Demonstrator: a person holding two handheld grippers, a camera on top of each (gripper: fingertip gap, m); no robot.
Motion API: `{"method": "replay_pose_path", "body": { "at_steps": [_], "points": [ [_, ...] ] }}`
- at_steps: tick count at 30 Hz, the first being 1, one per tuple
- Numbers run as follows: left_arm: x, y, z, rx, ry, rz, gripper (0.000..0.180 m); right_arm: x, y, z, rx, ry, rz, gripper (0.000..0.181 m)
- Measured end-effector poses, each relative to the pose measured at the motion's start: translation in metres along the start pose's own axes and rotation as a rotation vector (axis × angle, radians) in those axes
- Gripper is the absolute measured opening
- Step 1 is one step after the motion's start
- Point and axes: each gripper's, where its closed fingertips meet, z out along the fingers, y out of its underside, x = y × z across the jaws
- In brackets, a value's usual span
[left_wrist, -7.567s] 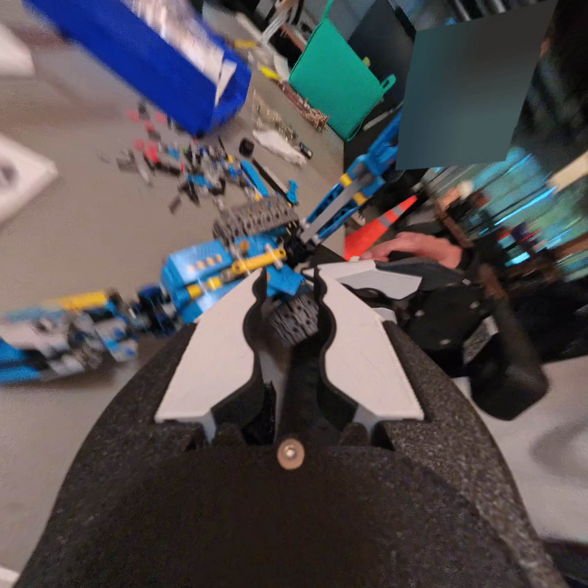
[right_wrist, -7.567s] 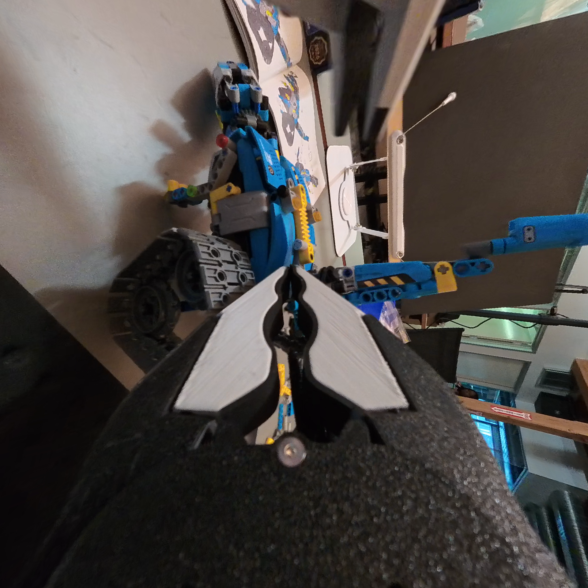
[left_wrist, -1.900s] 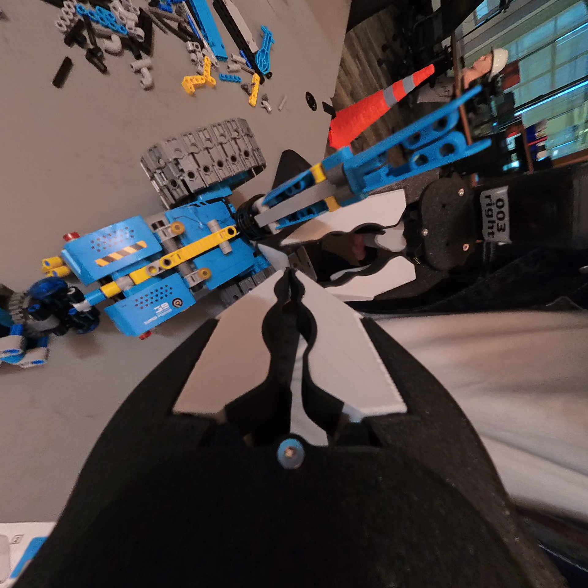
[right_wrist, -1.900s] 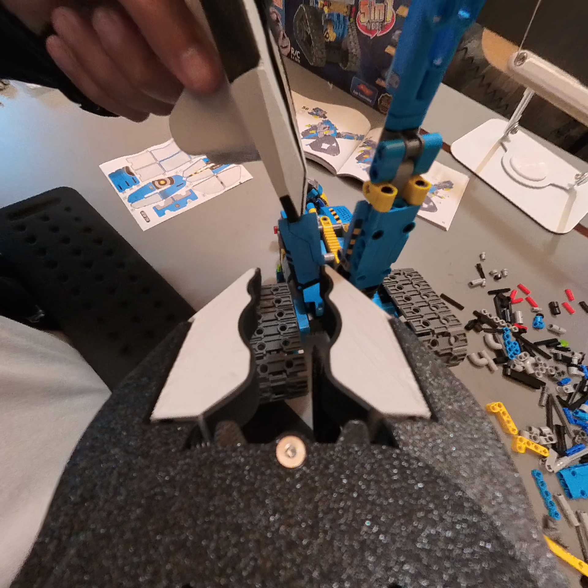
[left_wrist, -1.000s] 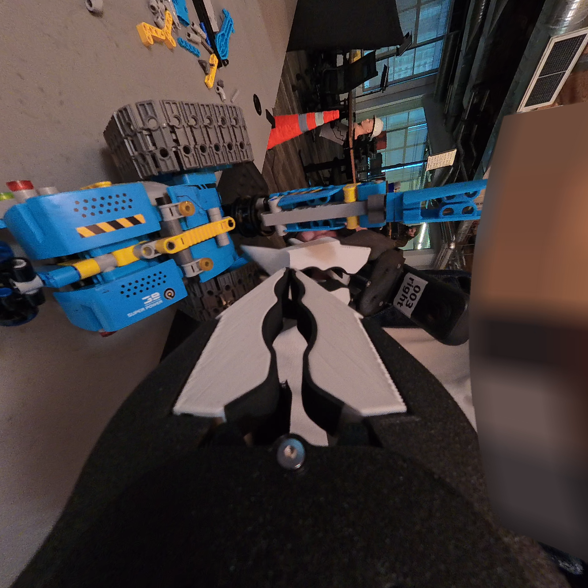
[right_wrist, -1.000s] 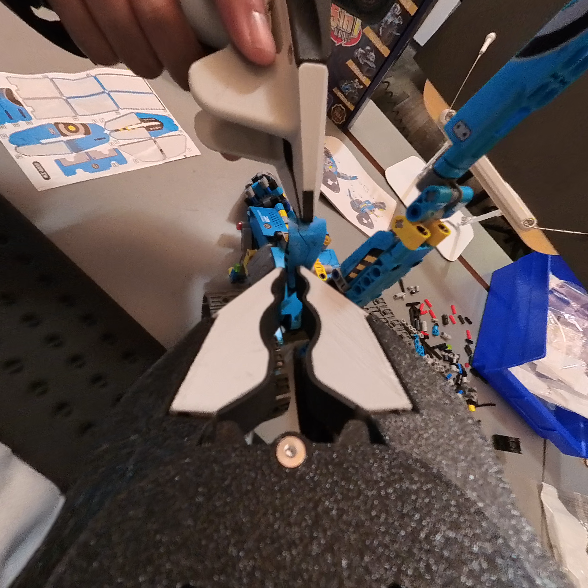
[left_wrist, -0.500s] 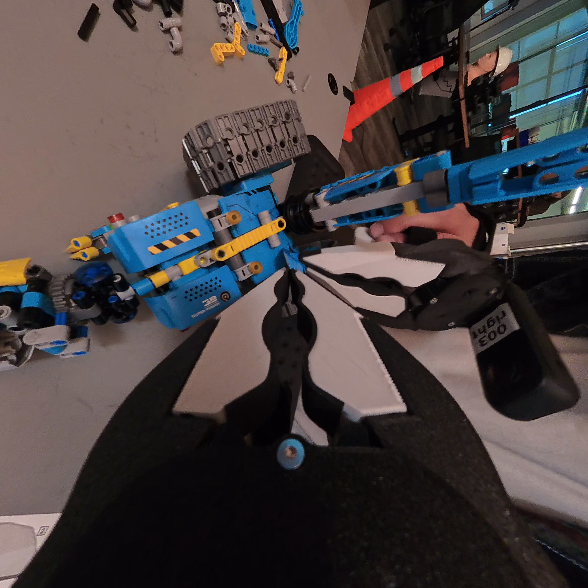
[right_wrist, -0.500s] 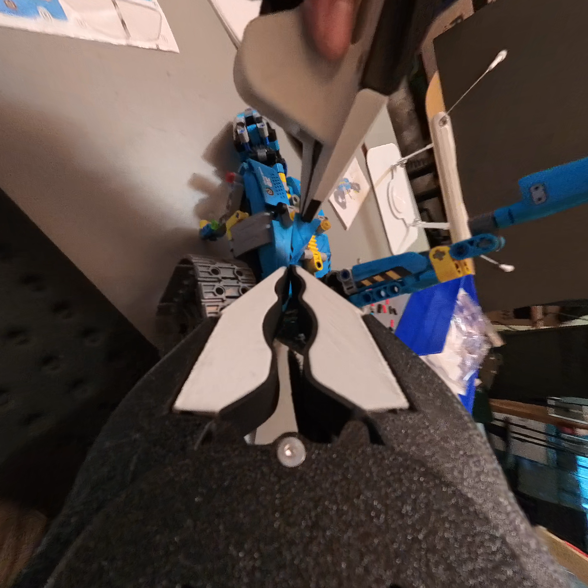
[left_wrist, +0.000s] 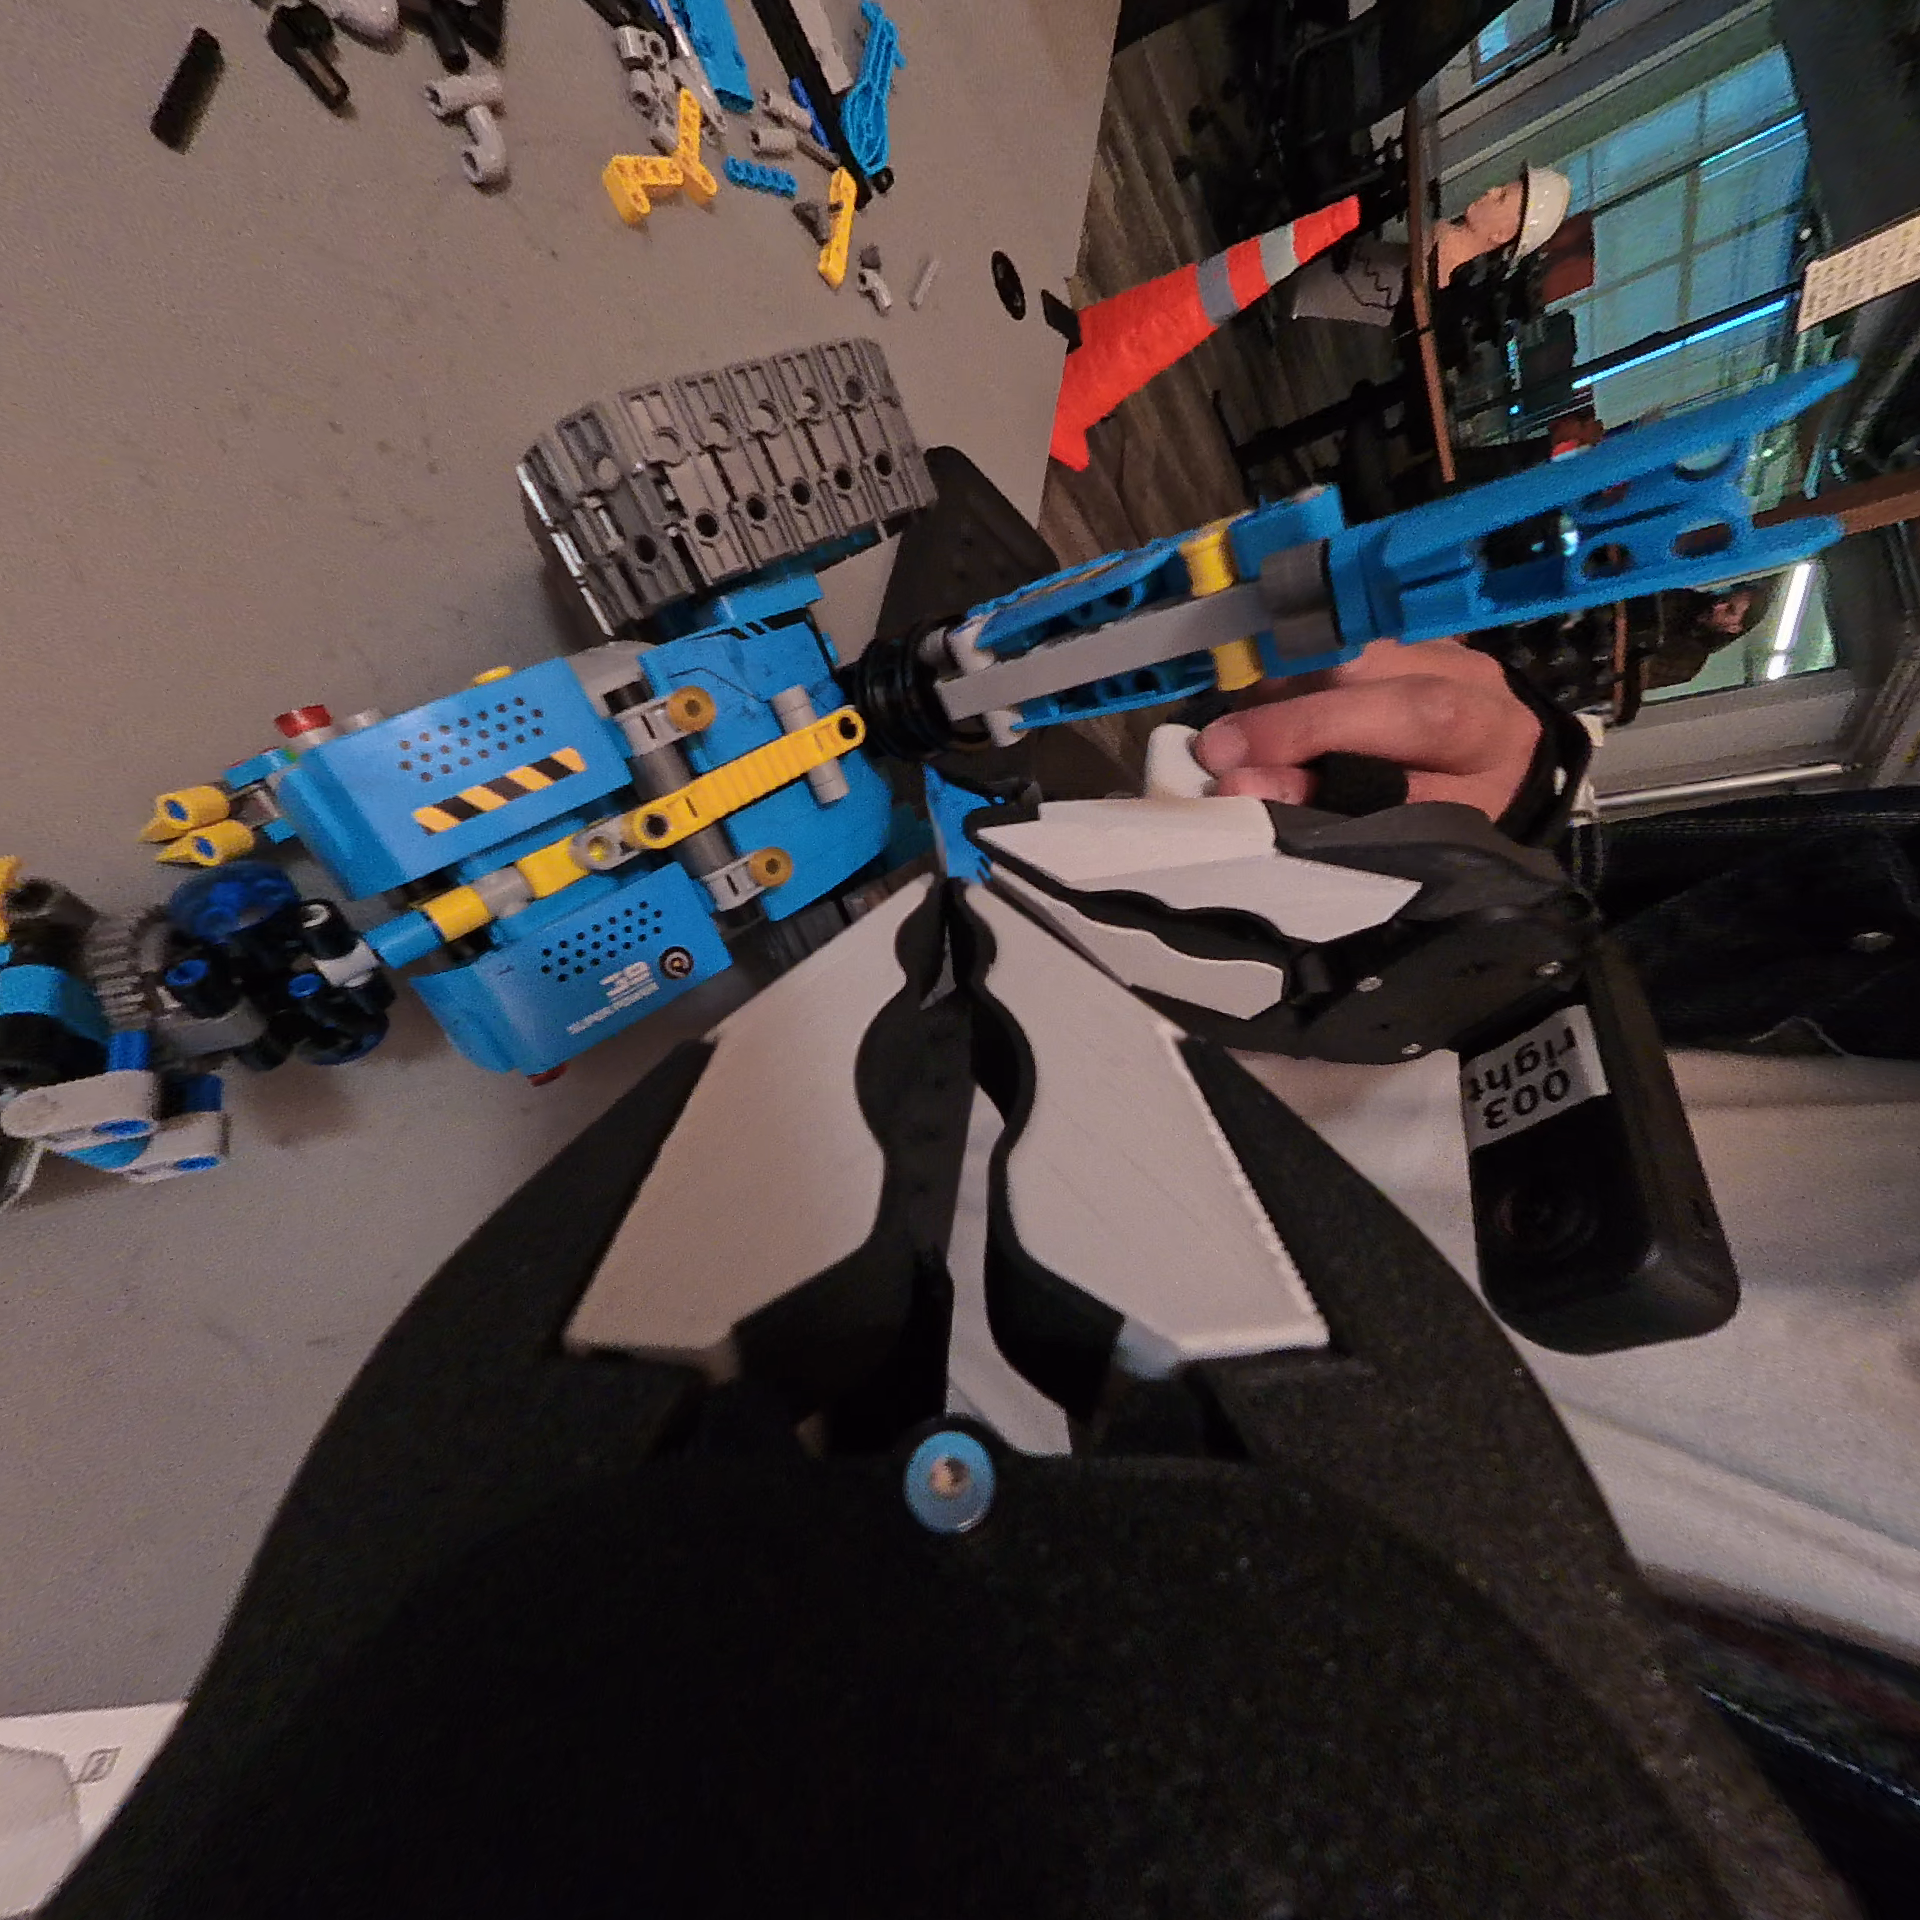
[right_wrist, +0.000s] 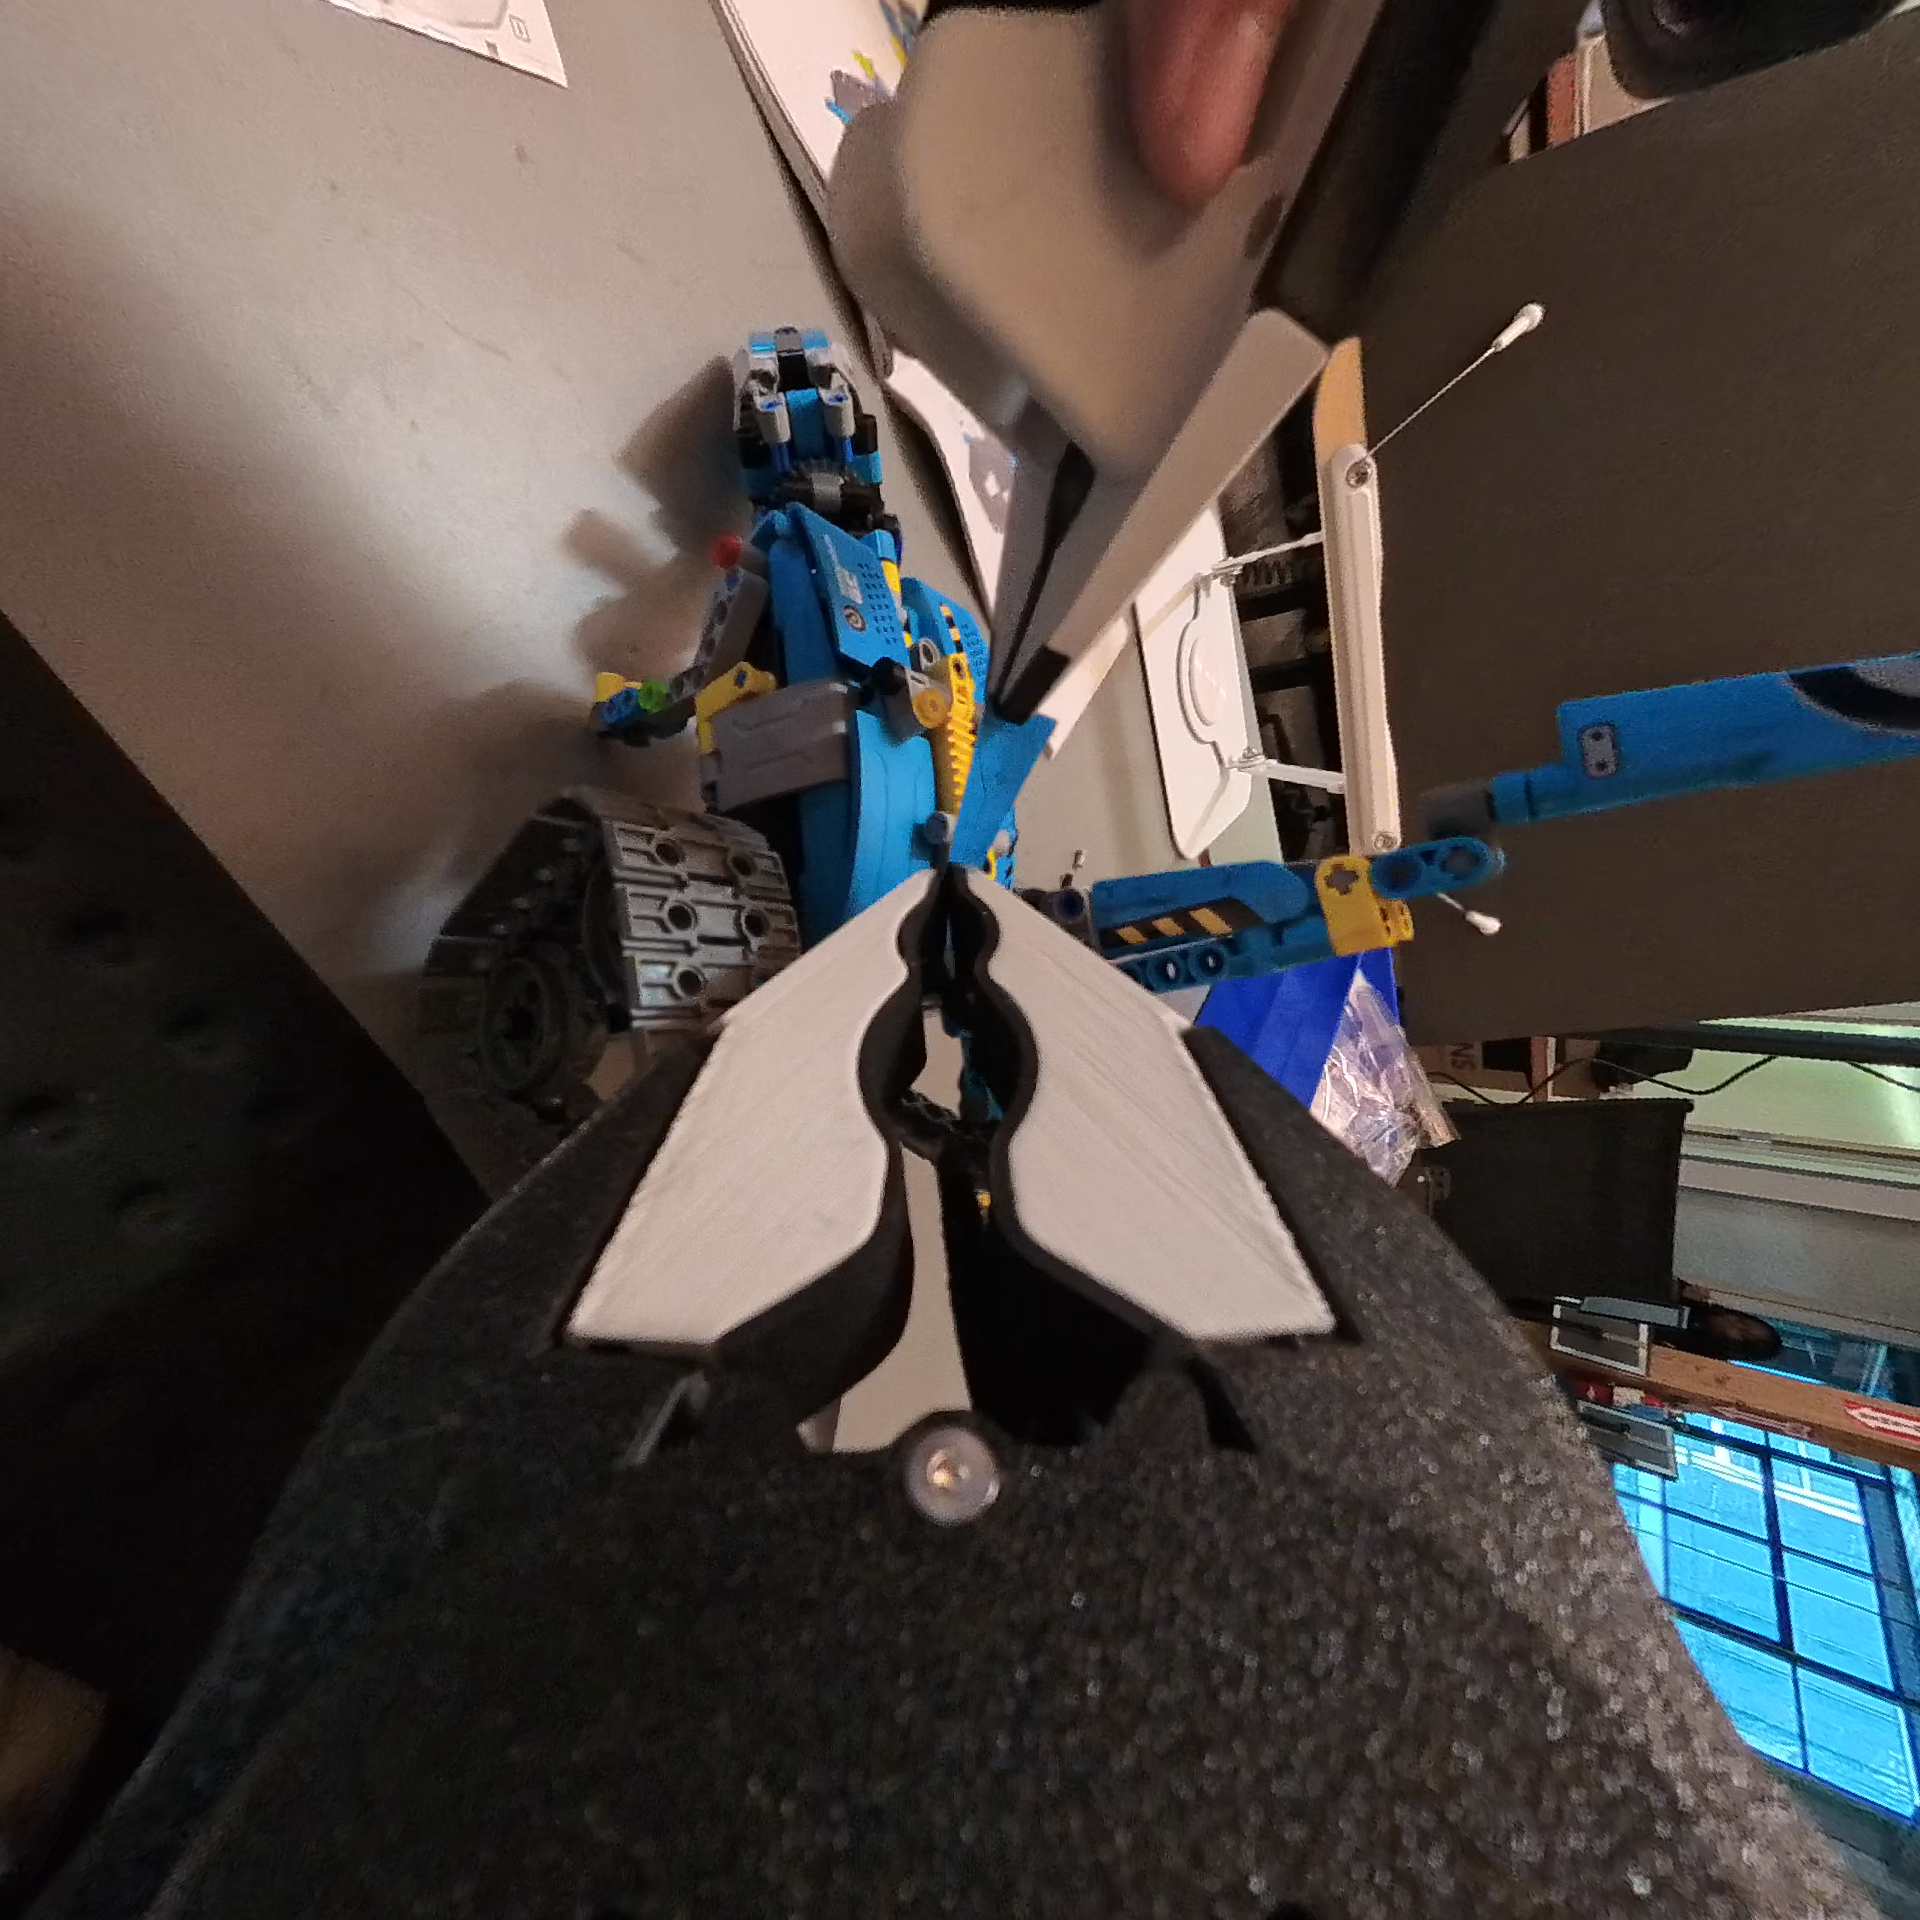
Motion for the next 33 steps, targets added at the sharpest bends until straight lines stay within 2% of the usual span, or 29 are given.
{"method": "replay_pose_path", "body": {
  "at_steps": [9, 33],
  "points": [
    [-0.012, -0.001, 0.007, -0.04, -0.079, 0.056, 0.0, -0.01, 0.006, 0.011, -0.064, -0.014, -0.106, 0.0],
    [-0.01, 0.002, 0.002, -0.049, -0.146, 0.142, 0.0, -0.004, -0.003, 0.006, -0.056, 0.025, -0.278, 0.0]
  ]
}}
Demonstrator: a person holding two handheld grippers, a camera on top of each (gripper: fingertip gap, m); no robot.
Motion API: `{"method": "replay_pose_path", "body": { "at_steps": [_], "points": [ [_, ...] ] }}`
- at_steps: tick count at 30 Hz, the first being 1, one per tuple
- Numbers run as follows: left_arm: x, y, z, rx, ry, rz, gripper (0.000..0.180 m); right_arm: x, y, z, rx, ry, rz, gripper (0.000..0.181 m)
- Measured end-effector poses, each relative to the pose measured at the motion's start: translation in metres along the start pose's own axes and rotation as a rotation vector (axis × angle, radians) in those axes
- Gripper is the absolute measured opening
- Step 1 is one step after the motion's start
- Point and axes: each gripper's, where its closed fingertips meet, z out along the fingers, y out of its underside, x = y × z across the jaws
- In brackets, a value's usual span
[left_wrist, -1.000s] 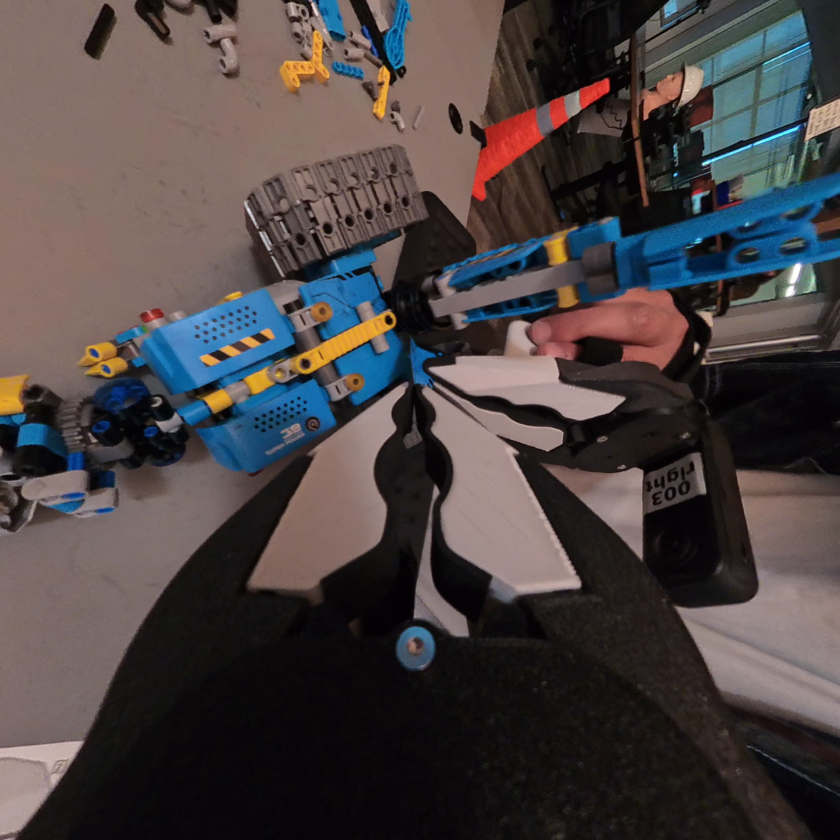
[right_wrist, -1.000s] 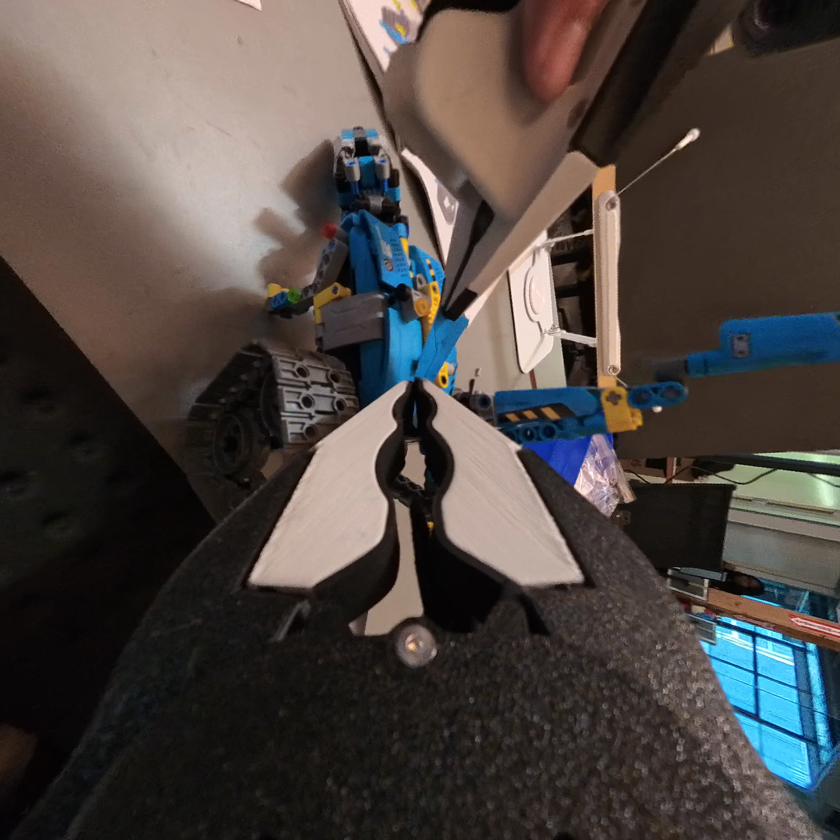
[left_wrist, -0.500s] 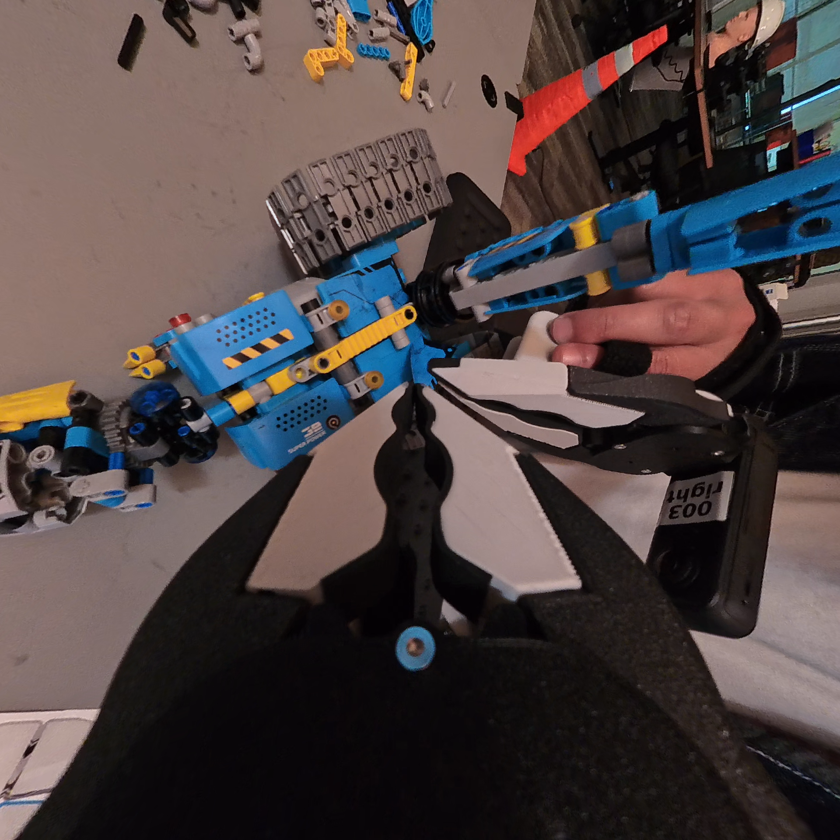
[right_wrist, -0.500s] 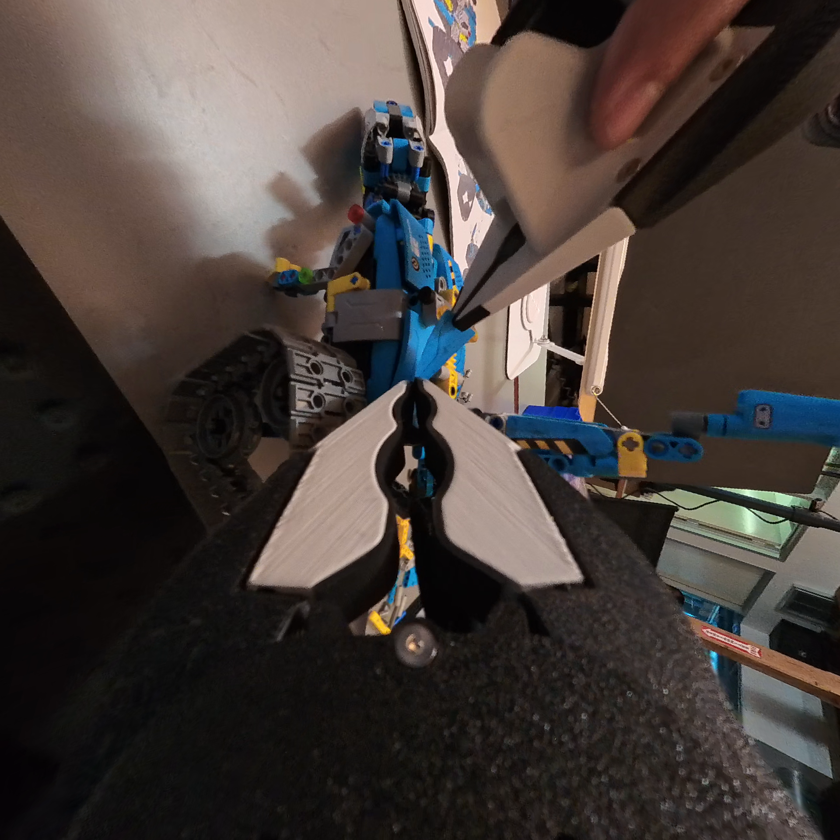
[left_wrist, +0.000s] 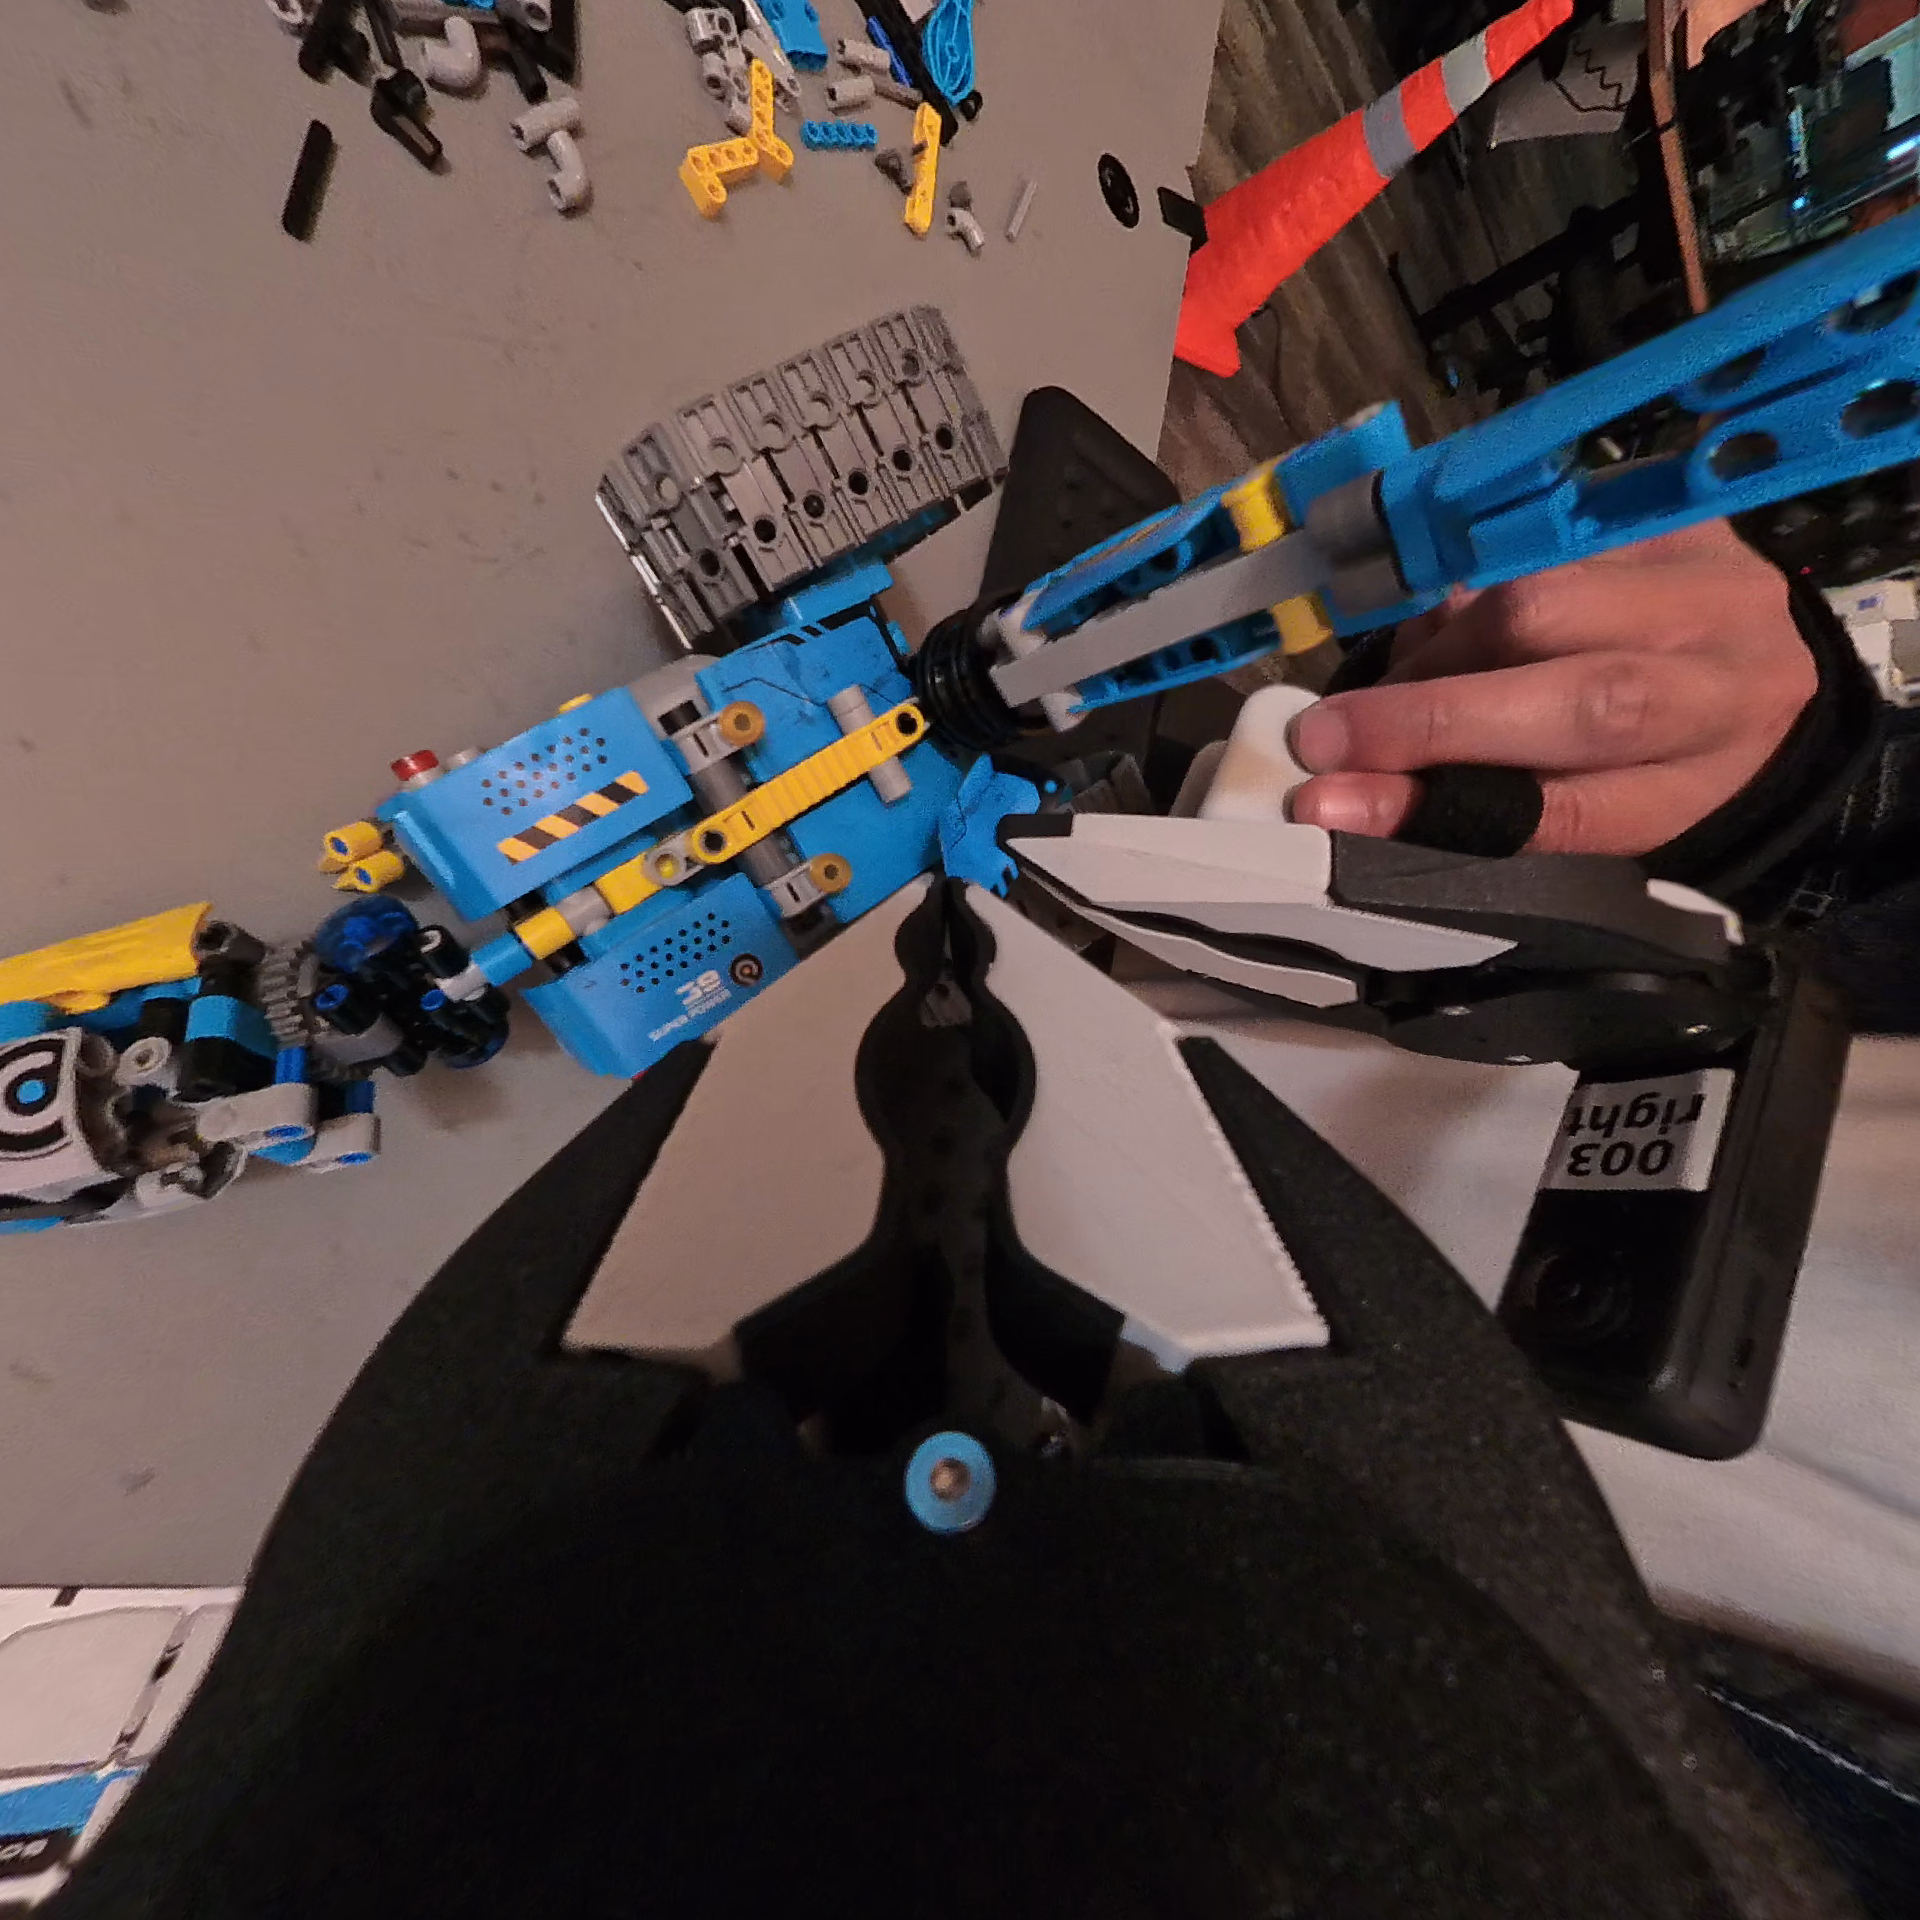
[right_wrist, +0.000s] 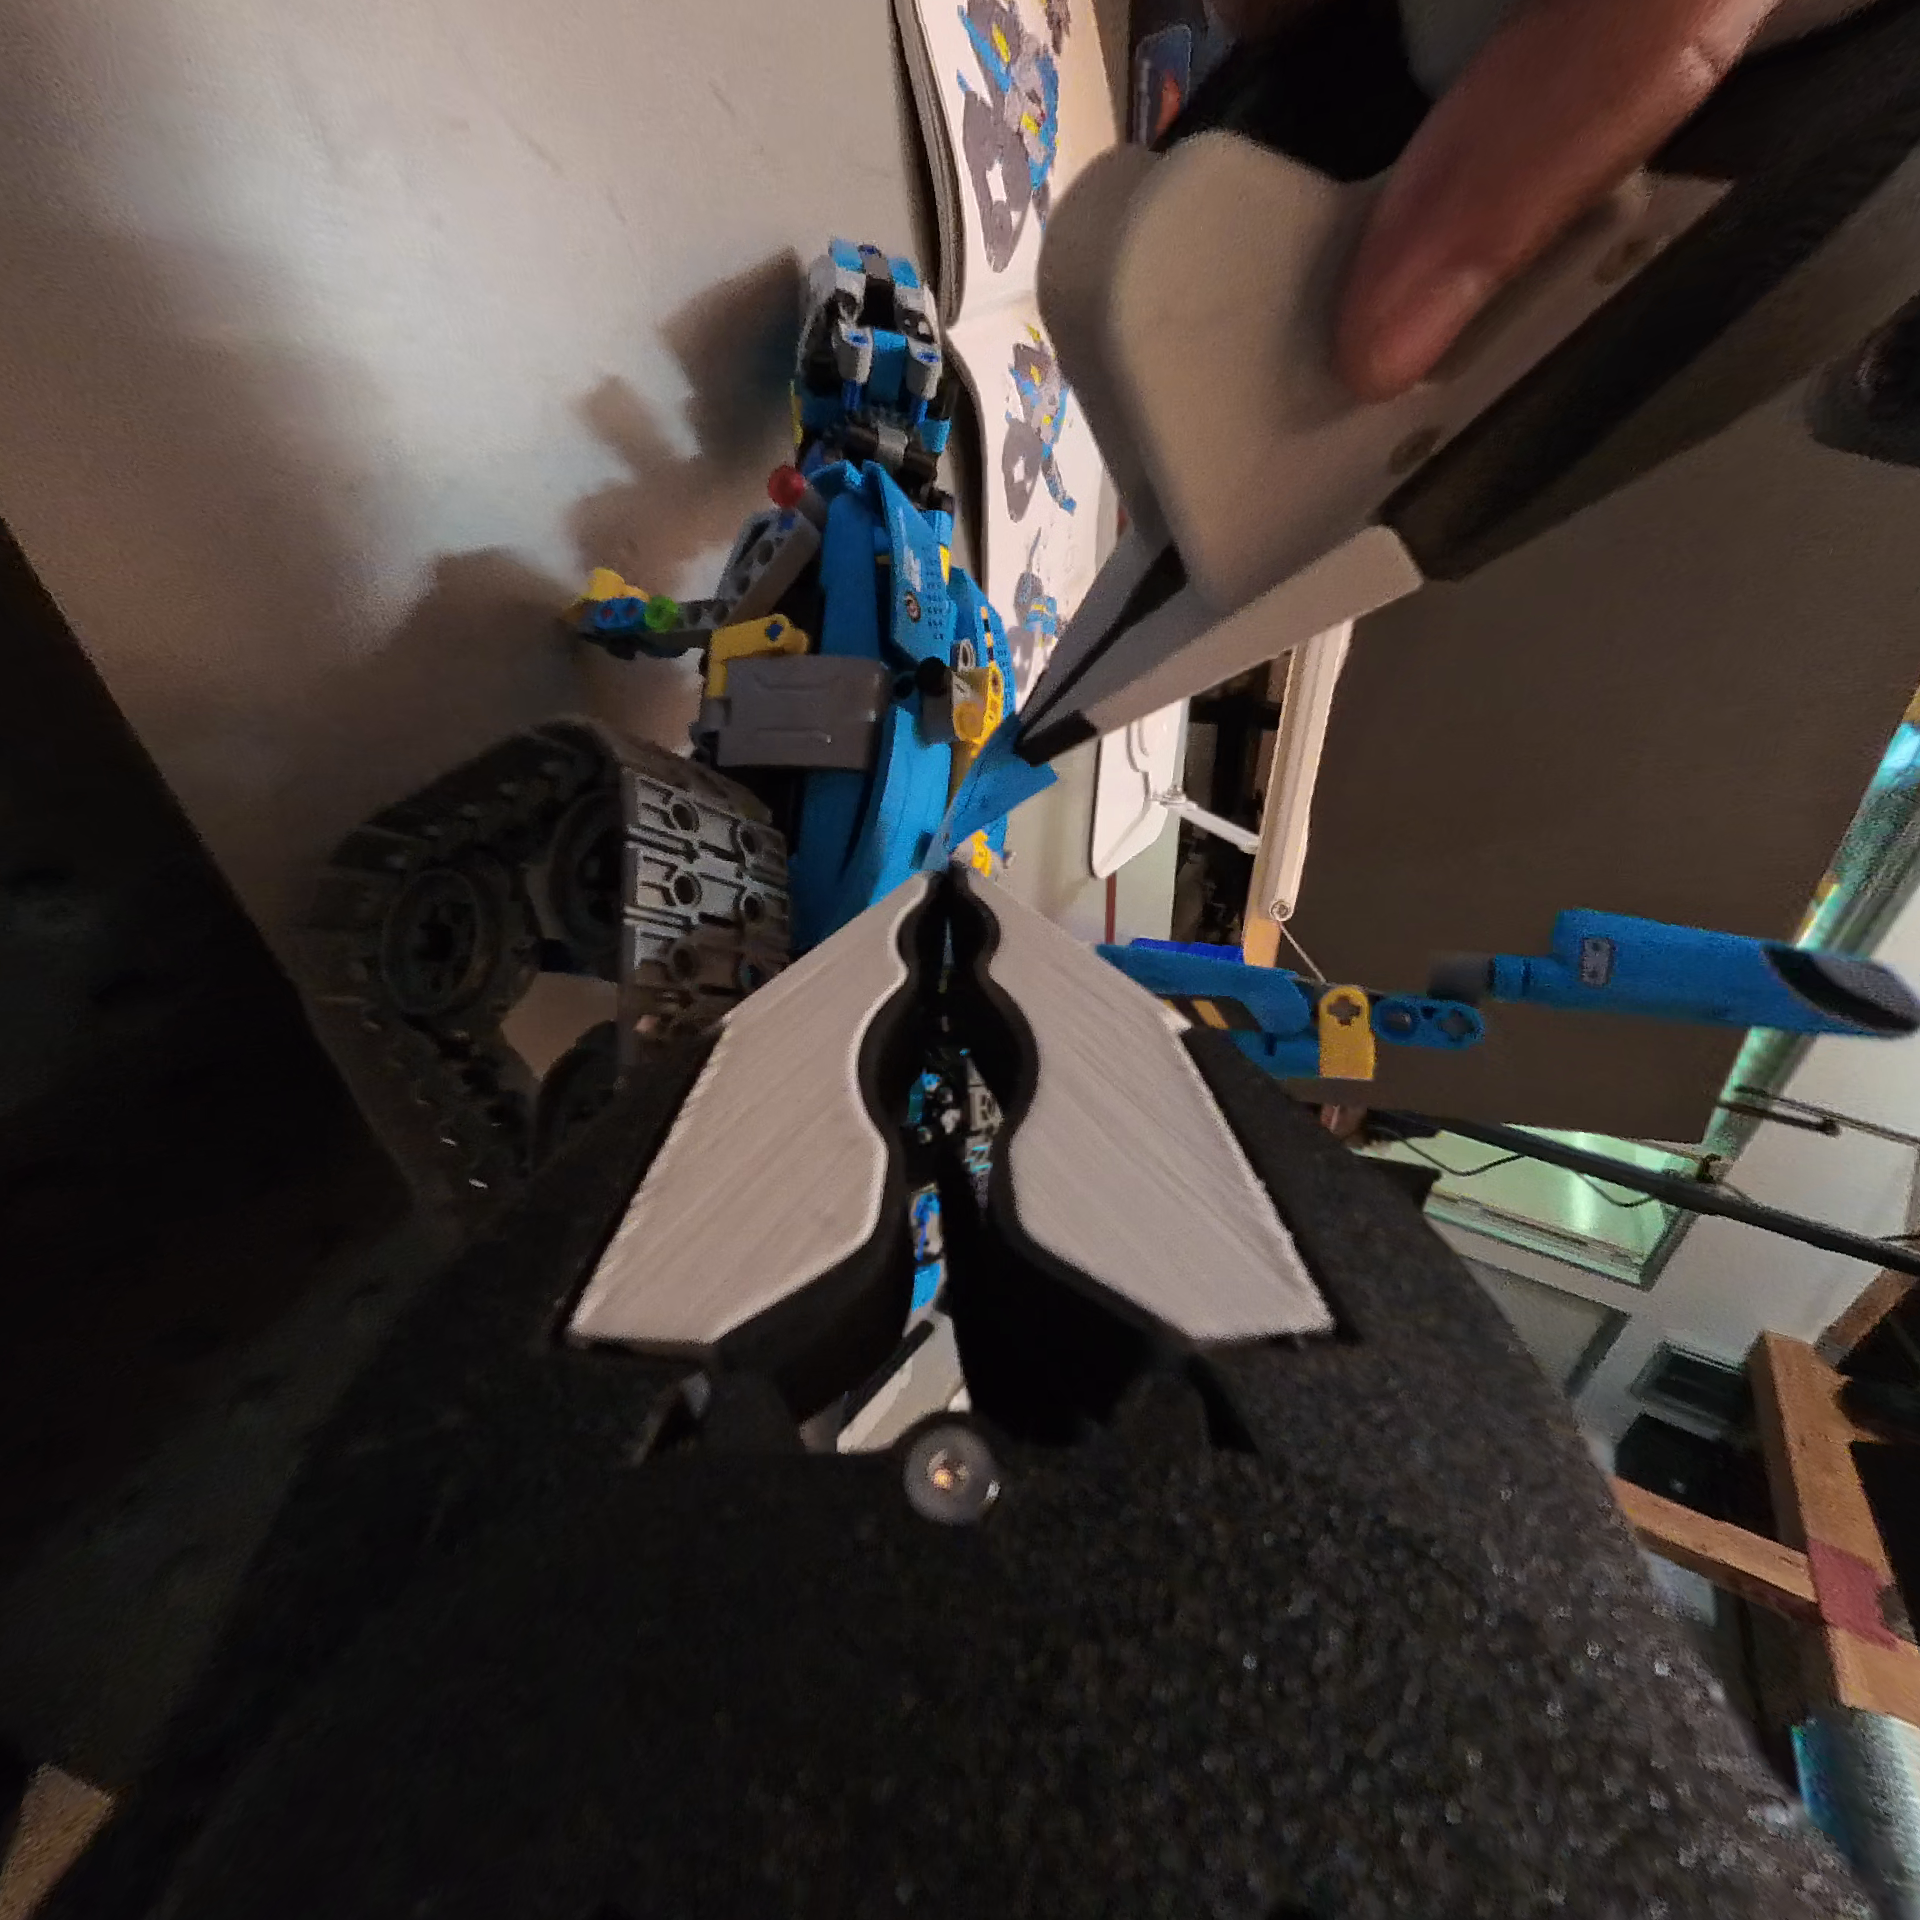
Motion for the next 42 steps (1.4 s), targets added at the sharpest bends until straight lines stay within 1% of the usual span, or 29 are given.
{"method": "replay_pose_path", "body": {
  "at_steps": [19, 42],
  "points": [
    [-0.007, 0.0, 0.005, -0.019, -0.025, 0.013, 0.0, -0.005, 0.003, 0.008, -0.022, -0.007, -0.061, 0.0],
    [-0.01, -0.003, 0.003, -0.001, -0.045, 0.021, 0.0, -0.001, 0.005, 0.007, -0.026, 0.033, -0.047, 0.0]
  ]
}}
